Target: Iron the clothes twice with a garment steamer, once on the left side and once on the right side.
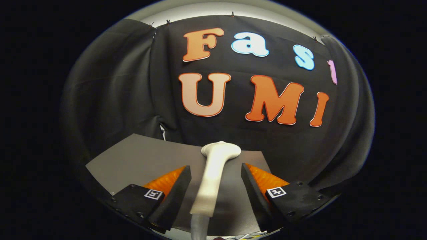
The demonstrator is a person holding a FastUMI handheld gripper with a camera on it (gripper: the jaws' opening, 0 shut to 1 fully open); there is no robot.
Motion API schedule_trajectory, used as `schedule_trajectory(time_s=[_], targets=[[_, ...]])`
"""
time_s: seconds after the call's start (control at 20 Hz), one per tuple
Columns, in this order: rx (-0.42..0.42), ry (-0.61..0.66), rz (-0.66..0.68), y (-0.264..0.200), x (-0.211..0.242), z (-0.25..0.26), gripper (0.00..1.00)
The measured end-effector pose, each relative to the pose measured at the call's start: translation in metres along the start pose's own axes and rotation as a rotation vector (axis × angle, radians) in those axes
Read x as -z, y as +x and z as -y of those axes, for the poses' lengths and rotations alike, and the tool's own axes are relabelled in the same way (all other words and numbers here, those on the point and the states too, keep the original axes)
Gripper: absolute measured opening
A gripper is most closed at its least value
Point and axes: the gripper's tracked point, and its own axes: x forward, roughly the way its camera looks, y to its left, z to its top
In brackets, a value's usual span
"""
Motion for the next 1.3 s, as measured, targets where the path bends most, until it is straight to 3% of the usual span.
schedule_trajectory(time_s=[0.55,0.8,0.95,1.1,1.3], targets=[[0.011,0.001,-0.109,0.041,0.025,0.001,0.97],[-0.008,0.019,-0.145,0.043,0.033,0.0,0.63],[0.005,0.01,-0.151,0.042,0.034,0.001,0.56],[-0.005,-0.002,-0.122,0.038,0.028,-0.005,0.41],[-0.038,-0.02,-0.087,0.02,0.026,-0.019,0.4]])
